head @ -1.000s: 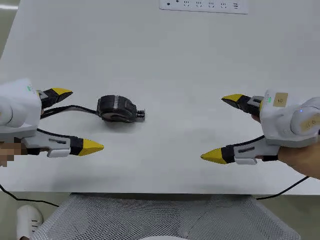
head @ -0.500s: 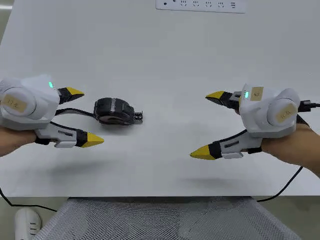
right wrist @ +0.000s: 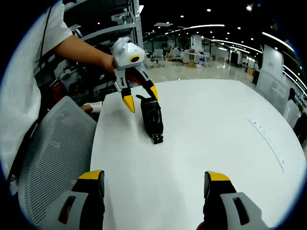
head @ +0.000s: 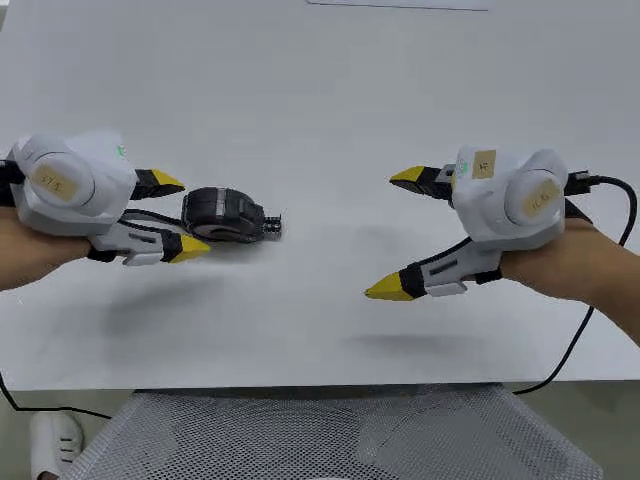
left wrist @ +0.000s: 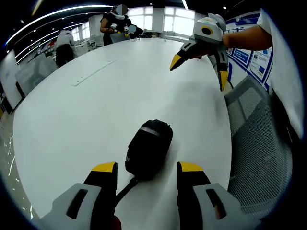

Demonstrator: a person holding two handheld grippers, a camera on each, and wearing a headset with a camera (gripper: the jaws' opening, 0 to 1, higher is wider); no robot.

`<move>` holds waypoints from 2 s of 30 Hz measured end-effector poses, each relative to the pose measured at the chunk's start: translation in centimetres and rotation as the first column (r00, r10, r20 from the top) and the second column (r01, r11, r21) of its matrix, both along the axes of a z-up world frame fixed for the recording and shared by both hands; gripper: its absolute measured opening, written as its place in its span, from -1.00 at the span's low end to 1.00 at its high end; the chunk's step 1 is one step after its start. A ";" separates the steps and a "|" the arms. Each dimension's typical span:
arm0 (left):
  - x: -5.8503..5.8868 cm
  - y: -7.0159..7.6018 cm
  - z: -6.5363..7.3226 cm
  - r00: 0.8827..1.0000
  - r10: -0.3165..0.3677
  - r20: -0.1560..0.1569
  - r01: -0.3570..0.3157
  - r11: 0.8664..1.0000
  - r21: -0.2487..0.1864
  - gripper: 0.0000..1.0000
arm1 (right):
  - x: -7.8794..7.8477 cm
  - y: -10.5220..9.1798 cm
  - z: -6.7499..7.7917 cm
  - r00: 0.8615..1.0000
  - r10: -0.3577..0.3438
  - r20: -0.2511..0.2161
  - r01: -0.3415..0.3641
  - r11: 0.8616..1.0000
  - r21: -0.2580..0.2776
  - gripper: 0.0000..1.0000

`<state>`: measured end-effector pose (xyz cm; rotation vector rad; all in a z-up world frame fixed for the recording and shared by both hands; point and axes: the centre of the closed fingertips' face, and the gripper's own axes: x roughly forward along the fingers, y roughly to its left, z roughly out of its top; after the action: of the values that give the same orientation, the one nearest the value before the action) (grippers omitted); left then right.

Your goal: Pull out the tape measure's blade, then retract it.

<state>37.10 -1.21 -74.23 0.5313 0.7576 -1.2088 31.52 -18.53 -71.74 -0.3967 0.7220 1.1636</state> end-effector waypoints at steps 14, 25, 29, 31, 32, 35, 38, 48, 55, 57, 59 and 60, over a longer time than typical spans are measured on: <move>0.5 -1.3 -1.2 0.999 -0.044 0.013 0.044 0.999 0.013 -0.32 | 0.5 0.9 -0.5 1.000 0.011 -0.011 -0.011 1.000 0.011 0.70; 0.7 -1.7 -1.4 0.997 -0.076 0.030 0.076 0.997 0.012 -0.36 | 0.9 1.3 -0.7 1.000 0.012 -0.004 -0.011 1.000 0.024 0.59; 0.7 -1.7 -1.4 0.996 -0.085 0.031 0.085 0.996 0.011 -0.37 | 1.0 1.6 -0.9 1.000 0.015 0.000 -0.015 0.999 0.028 0.51; 0.7 -1.7 -1.4 0.996 -0.088 0.029 0.088 0.996 0.015 -0.39 | 1.2 1.9 -0.8 1.000 0.018 0.008 -0.018 0.999 0.036 0.47; 0.6 -1.7 -1.4 0.996 -0.089 0.028 0.088 0.996 0.017 -0.39 | 1.3 2.0 -0.8 1.000 0.019 0.011 -0.019 0.999 0.038 0.44; 0.7 -1.6 -1.4 0.996 -0.082 0.025 0.082 0.996 0.018 -0.41 | 1.7 2.5 -1.0 0.999 0.024 0.023 -0.025 0.998 0.051 0.33; 0.7 -1.5 -1.5 0.993 -0.113 0.039 0.111 0.993 0.032 -0.44 | 2.0 3.2 -1.3 0.999 0.032 0.035 -0.034 0.998 0.055 0.24; 0.8 -1.4 -1.6 0.993 -0.117 0.031 0.116 0.992 0.040 -0.45 | 3.6 6.0 -3.1 0.993 0.090 0.075 -0.095 0.994 0.062 -0.06; 0.8 -1.5 -1.7 0.991 -0.131 0.022 0.130 0.991 0.041 -0.45 | 4.4 7.5 -4.4 0.989 0.127 0.076 -0.131 0.990 0.048 -0.22; 0.8 -1.5 -1.7 0.991 -0.135 0.021 0.134 0.990 0.042 -0.46 | 4.5 7.8 -4.8 0.988 0.137 0.078 -0.141 0.989 0.044 -0.29; 0.8 -1.5 -1.7 0.990 -0.139 0.020 0.138 0.989 0.046 -0.46 | 4.6 8.2 -5.2 0.987 0.139 0.075 -0.143 0.989 0.044 -0.34; 0.8 -1.5 -1.7 0.990 -0.140 0.021 0.139 0.989 0.049 -0.46 | 4.6 8.3 -5.4 0.987 0.144 0.075 -0.147 0.988 0.041 -0.37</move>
<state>37.86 -2.67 -75.93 0.6458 0.7401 -1.3135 36.11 -10.22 -77.12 -0.4559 0.6105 1.2947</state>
